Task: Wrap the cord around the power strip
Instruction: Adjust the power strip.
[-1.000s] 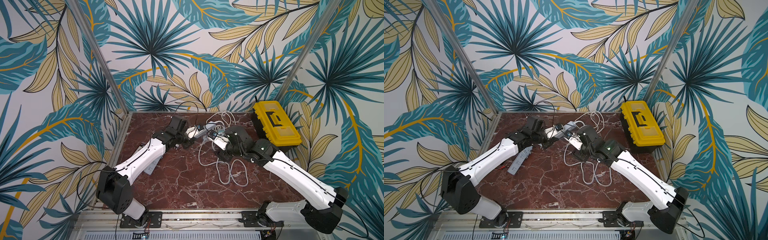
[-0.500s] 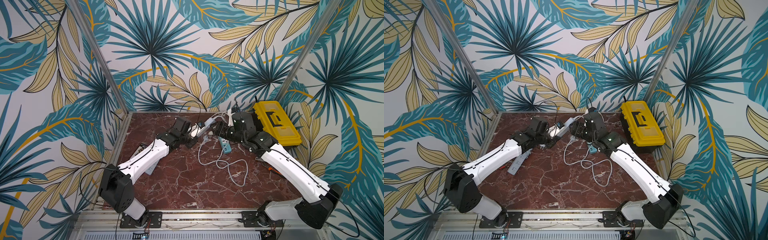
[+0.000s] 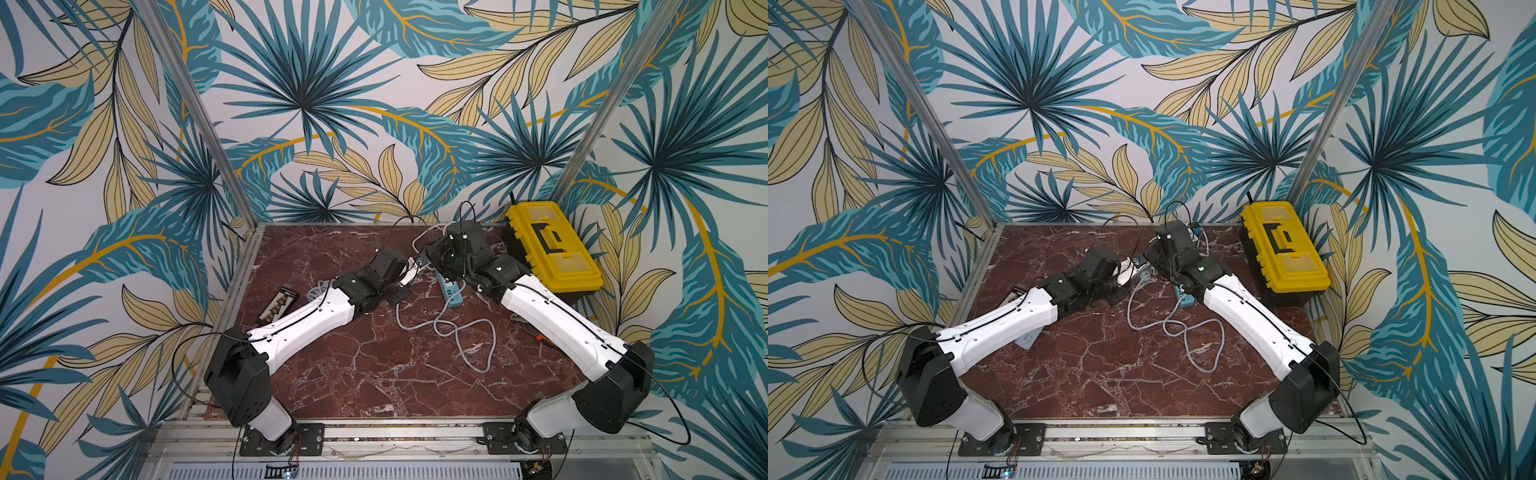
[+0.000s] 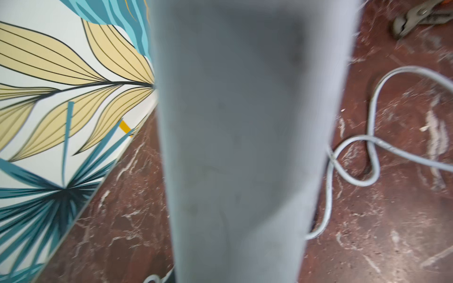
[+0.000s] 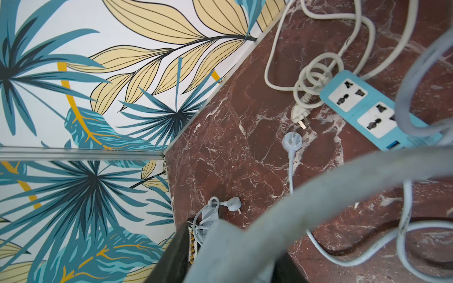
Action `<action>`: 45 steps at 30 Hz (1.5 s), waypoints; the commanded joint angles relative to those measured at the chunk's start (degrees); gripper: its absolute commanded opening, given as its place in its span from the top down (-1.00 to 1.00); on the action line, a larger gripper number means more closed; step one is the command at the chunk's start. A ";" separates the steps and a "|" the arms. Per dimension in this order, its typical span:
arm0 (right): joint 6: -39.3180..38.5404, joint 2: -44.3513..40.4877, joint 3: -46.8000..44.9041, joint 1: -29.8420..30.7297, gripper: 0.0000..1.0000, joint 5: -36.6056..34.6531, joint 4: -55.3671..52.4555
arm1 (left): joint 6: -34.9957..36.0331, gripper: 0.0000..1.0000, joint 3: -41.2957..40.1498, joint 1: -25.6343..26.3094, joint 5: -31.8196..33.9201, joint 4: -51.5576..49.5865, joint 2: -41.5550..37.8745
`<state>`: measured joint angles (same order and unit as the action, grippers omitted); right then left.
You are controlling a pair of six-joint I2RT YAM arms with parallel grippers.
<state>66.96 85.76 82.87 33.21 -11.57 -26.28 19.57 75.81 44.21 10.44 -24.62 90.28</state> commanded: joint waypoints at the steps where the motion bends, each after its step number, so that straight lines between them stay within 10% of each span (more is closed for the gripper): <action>1: -8.15 -0.62 0.04 0.45 0.41 -2.32 3.34 | -3.63 0.31 1.39 1.26 -6.27 4.84 -3.72; 10: -25.81 -4.83 -6.44 -5.80 0.69 18.70 17.14 | -15.66 -0.43 0.65 -2.51 -25.60 -5.36 -13.57; 18: -34.89 -10.25 -10.20 -8.34 0.71 45.75 27.22 | -32.43 -0.47 2.94 -15.83 -59.57 -5.35 -6.68; 27: -32.95 -13.74 -15.72 -8.34 0.68 48.30 45.71 | -45.76 -0.50 -4.00 -15.55 -72.04 13.73 -7.12; 37: -27.84 -11.93 -18.07 -8.34 0.57 46.31 58.67 | -49.10 0.52 -4.46 -15.80 -69.76 16.98 -6.83; 45: -33.28 -15.42 -19.69 -8.51 -0.50 38.69 42.92 | -49.42 0.99 -1.72 -17.66 -66.57 16.98 -7.14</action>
<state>38.22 73.34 64.93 24.45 30.92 21.91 -27.75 71.53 28.21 -62.78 -7.62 82.96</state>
